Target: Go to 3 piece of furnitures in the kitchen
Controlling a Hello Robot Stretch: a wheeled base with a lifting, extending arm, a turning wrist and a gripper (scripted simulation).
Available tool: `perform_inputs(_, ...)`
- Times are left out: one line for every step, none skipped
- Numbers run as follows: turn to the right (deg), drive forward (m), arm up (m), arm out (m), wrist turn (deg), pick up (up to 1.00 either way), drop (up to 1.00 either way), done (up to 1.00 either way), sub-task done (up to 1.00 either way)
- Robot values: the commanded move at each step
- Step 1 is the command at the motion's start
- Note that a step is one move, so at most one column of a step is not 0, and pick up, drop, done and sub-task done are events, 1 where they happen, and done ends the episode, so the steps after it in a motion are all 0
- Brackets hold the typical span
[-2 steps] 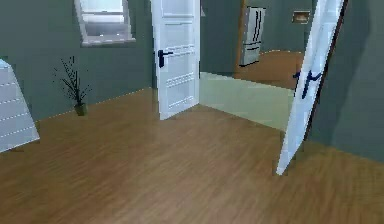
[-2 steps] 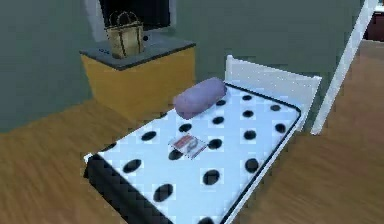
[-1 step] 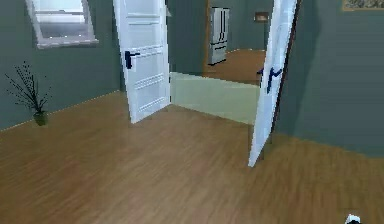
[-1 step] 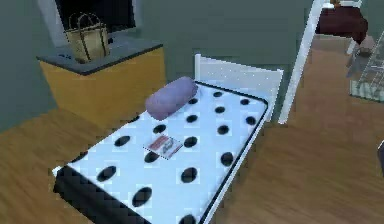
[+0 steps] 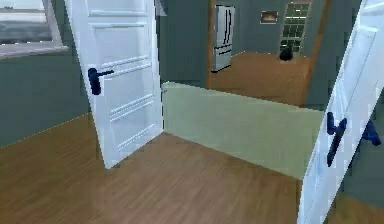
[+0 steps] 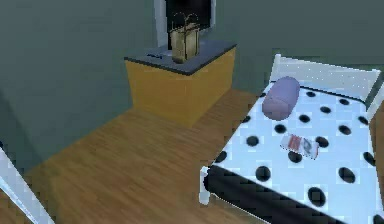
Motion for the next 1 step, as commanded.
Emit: perform_inputs(0.0, 0.85, 0.0, 0.0, 0.0, 0.0, 0.0, 0.0, 0.0)
